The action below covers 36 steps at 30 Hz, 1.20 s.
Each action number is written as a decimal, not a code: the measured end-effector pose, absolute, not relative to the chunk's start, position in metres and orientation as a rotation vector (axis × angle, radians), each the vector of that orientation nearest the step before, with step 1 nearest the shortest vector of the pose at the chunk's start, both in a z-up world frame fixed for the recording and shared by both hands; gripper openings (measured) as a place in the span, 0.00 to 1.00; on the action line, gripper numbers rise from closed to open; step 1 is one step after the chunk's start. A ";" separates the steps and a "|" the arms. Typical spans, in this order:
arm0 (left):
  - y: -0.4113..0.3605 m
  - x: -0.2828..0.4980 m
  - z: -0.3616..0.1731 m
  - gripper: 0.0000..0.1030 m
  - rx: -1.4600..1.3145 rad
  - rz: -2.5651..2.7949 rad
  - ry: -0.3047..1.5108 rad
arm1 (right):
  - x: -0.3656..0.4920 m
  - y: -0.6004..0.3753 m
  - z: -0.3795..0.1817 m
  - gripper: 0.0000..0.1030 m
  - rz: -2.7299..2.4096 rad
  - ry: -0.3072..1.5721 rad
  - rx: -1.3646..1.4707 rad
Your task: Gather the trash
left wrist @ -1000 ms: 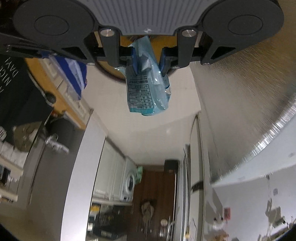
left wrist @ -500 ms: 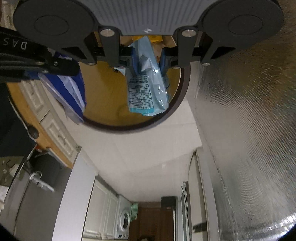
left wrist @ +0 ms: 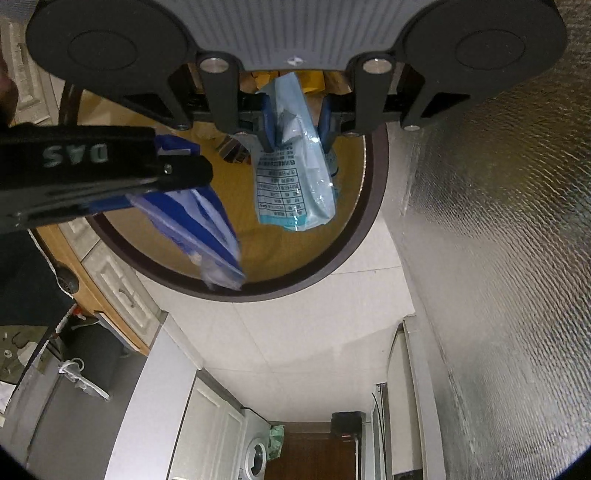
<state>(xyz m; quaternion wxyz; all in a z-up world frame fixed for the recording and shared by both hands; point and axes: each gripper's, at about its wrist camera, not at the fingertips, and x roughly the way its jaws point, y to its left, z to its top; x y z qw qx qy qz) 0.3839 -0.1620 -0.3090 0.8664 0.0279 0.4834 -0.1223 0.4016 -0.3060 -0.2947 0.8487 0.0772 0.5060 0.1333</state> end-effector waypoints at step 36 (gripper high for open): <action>-0.163 0.343 -0.237 1.00 0.050 -0.245 1.021 | 0.325 -0.354 -0.215 1.00 0.147 0.910 0.208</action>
